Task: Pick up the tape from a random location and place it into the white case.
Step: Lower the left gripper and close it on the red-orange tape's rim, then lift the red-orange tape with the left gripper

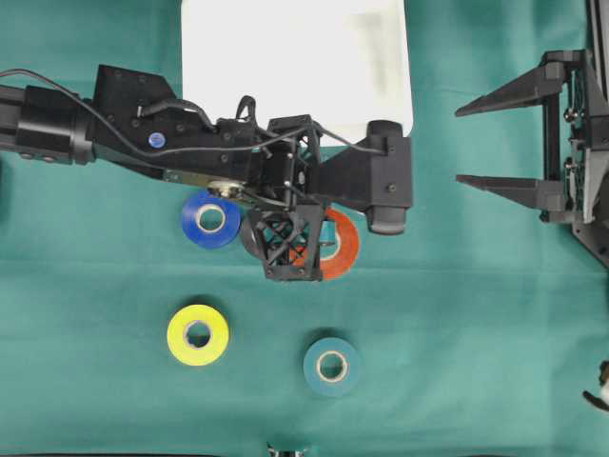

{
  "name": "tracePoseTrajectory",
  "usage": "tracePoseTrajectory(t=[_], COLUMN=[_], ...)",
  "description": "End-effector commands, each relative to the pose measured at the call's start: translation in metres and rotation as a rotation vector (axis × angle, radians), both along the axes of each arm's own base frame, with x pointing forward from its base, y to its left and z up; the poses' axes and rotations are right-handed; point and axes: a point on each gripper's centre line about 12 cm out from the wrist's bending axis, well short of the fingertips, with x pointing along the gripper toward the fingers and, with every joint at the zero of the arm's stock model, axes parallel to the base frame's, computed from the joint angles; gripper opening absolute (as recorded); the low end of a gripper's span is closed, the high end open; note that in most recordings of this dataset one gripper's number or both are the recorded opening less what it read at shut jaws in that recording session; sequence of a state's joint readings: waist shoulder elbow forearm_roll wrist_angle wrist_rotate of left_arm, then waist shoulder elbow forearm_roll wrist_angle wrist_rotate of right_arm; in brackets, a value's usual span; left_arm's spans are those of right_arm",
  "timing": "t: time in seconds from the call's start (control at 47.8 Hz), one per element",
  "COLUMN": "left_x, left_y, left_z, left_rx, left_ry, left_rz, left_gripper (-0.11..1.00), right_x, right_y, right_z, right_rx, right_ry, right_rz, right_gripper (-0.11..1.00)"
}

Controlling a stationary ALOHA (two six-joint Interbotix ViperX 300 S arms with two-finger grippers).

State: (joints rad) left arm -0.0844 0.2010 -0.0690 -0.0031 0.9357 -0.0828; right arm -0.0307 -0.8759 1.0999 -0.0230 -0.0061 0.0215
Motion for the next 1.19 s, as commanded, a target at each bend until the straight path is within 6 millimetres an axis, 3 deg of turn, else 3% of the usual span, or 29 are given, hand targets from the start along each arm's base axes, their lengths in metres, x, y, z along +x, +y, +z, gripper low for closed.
tracePoseTrajectory(t=[0.0, 0.481, 1.172], left_x=[-0.003, -0.02, -0.022], left_y=[-0.001, 0.001, 0.006], left_z=[0.04, 0.109, 0.111], left_rx=[-0.003, 0.001, 0.002], left_ry=[-0.075, -0.139, -0.136], left_rz=[-0.005, -0.006, 0.003], left_gripper=[0.22, 0.22, 0.22], right_x=[0.003, 0.003, 0.003], right_y=[0.0, 0.0, 0.0], right_z=[0.011, 0.012, 0.012], right_rx=[-0.004, -0.002, -0.002], right_ry=[-0.026, -0.026, -0.021], right_rz=[-0.001, -0.001, -0.001], right_gripper=[0.92, 0.92, 0.92])
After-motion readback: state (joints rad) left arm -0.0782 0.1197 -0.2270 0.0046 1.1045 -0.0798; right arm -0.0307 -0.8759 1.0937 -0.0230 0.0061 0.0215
